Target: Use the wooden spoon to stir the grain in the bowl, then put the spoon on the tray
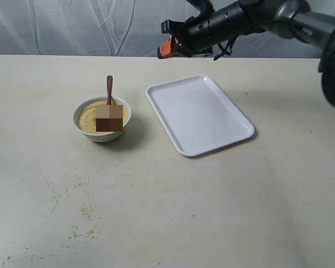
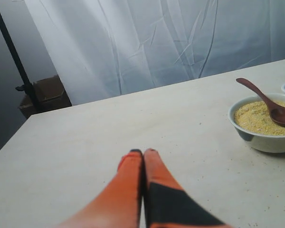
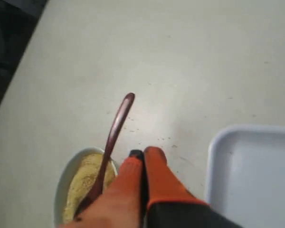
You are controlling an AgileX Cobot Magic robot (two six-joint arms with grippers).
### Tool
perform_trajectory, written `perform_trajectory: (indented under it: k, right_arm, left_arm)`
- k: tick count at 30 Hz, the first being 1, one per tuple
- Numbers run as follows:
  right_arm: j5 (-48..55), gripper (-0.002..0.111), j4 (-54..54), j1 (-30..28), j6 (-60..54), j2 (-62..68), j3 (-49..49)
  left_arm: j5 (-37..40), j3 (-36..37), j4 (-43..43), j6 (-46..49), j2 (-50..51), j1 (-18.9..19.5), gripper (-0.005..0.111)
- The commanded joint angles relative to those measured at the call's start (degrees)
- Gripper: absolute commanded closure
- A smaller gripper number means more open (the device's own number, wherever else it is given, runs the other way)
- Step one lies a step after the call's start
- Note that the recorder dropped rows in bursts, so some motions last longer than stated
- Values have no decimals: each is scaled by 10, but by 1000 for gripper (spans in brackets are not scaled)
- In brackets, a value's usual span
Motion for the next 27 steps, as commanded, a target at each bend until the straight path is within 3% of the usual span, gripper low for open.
perform_trajectory:
  k: [1,6,14,21,27]
  right_arm:
    - [106,109,84,-6,-14,102,-134]
    - [140,109,109,-4,-12,175,-216]
    - [107,108,119,31,-9,198,-221]
    - [96,70,101,57,-15,198,-221]
    - [78,60,102,70,-15,198,-220]
  left_arm:
    - [-2,2,3,-1,-3,0,107]
    - [-2,2,3,-1,-3,0,107]
    - [-2,2,3,-1,-3,0,107]
    - [-2,2,3,-1,-3,0,107]
    - [0,2,4,-1,-3,0,107]
